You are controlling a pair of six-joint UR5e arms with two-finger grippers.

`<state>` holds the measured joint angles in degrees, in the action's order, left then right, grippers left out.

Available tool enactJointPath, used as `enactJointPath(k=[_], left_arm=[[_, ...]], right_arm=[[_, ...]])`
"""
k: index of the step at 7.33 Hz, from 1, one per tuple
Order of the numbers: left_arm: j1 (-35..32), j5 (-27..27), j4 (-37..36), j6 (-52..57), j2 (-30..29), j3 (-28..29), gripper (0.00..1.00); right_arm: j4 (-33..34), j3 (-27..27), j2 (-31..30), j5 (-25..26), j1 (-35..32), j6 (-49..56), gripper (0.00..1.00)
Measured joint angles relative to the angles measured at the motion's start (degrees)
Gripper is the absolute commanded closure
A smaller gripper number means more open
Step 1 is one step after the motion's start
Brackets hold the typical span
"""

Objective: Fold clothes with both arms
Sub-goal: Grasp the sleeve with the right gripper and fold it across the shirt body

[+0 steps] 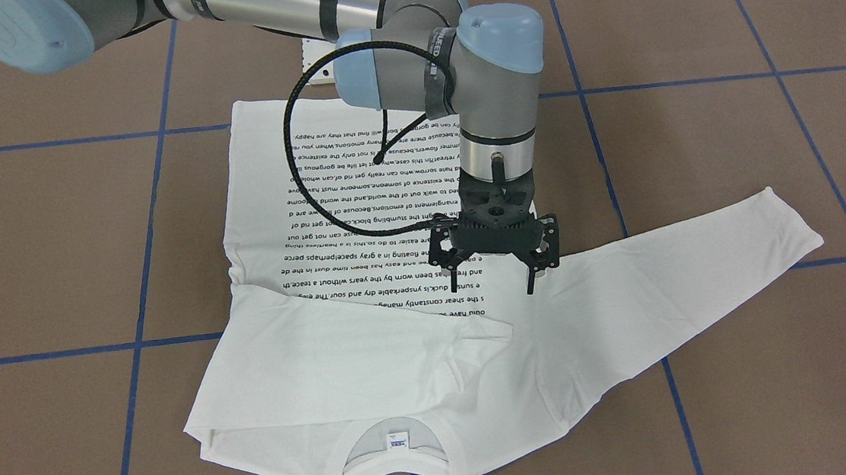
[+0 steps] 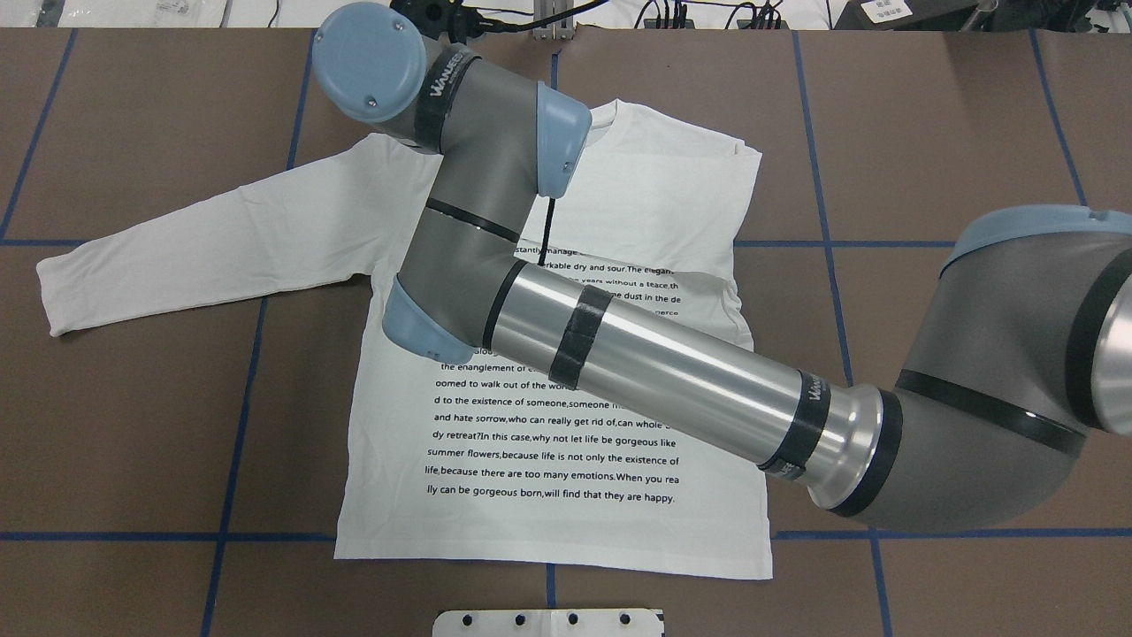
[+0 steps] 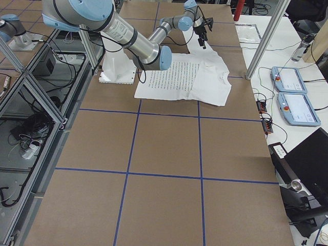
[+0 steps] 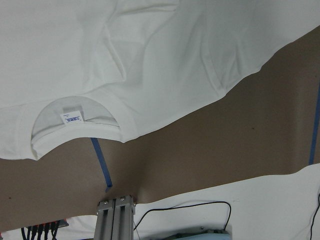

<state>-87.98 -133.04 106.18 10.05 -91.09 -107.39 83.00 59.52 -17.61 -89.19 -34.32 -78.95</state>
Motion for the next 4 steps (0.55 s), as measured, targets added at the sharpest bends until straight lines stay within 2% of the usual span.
enactJointPath(k=[1, 4], left_arm=[[0.02, -0.02, 1.72, -1.69, 0.08, 0.51, 0.00], [1.46, -0.03, 11.88, -4.35, 1.67, 5.85, 0.00]], right_arm=[[2.82, 2.33, -1.55, -3.71, -1.96, 2.11, 0.00], [8.03, 17.85, -14.16, -12.55, -8.89, 14.96, 0.00]])
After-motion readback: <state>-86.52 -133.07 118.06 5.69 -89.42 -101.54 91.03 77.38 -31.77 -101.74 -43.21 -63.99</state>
